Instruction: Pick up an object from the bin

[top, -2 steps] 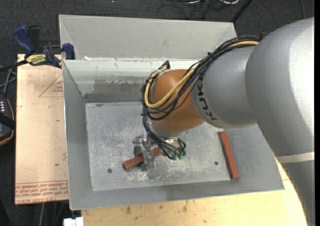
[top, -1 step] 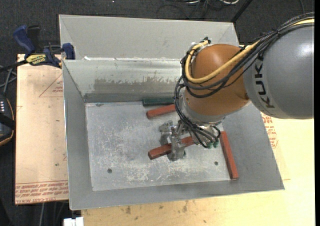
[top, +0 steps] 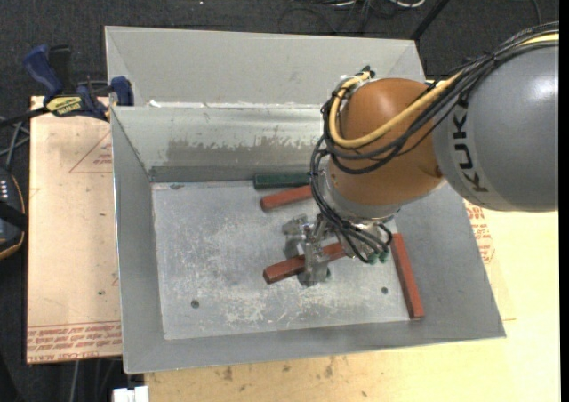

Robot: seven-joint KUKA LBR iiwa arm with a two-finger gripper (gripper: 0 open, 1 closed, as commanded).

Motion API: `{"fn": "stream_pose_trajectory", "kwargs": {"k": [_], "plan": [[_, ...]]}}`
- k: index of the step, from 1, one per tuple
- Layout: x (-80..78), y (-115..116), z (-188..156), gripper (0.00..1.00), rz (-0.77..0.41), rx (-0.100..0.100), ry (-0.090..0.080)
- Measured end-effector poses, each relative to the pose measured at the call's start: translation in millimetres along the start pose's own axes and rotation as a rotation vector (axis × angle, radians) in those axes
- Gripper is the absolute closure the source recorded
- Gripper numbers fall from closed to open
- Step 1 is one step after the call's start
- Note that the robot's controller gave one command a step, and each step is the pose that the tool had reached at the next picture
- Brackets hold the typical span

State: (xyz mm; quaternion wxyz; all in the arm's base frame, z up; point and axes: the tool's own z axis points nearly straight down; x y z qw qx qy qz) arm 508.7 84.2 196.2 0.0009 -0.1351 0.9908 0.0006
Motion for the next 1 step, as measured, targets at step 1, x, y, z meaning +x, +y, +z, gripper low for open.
{"fn": "stream_pose_trajectory", "kwargs": {"k": [1], "plan": [[-13.8, -19.9, -80.6, 1.00, -0.014, 0.000, -0.001]]}}
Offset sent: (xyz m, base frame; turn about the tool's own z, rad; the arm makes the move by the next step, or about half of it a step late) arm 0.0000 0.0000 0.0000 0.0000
